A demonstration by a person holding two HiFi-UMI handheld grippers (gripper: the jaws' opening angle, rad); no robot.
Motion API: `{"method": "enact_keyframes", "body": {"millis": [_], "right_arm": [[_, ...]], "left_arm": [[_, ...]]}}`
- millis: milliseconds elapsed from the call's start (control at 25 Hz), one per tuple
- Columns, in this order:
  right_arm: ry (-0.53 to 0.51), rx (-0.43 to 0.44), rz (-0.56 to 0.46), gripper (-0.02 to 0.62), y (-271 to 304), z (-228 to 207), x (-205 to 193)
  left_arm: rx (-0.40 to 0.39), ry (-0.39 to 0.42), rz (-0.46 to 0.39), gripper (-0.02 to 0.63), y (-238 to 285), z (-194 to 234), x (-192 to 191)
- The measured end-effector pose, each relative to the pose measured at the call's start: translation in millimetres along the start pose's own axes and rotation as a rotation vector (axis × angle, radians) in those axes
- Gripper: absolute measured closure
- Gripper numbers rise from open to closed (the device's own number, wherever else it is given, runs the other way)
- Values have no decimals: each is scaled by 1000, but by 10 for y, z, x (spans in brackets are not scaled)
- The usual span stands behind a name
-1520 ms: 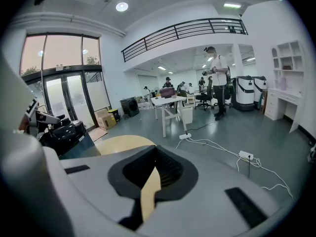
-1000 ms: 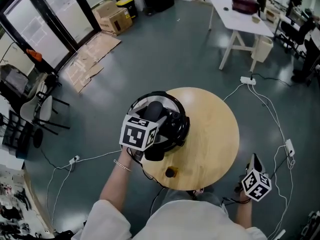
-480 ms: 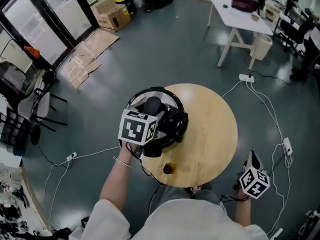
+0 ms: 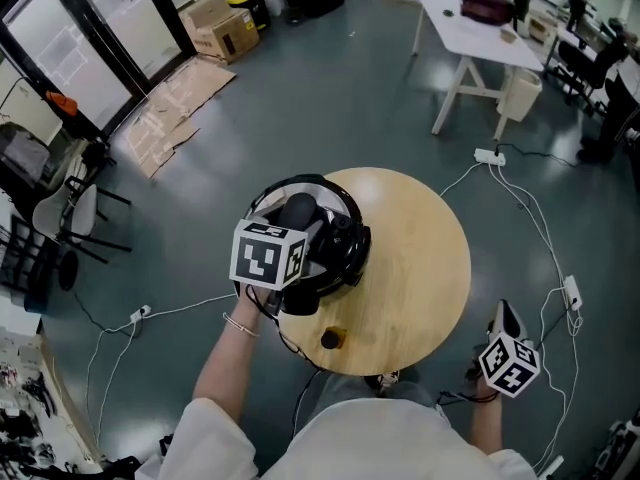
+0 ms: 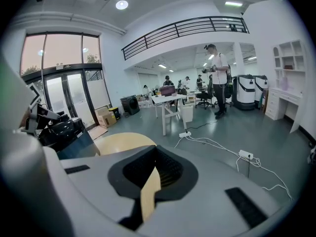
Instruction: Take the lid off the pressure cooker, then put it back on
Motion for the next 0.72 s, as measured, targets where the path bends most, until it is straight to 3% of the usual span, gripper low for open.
{"method": "enact_keyframes", "body": {"millis": [720], "right_arm": [[10, 49, -30, 594, 9, 6, 89]], "left_arm": [[42, -35, -66, 331, -264, -32, 186]]}}
Point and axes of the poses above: the fingertips, and each gripper's own axes: y forward along the fingers, z to its left, x out of its top, the point moved 7 cm from there along -y, backward along the fingers, and after that the axes turned 7 degrees about x, right-handed, at the moved point
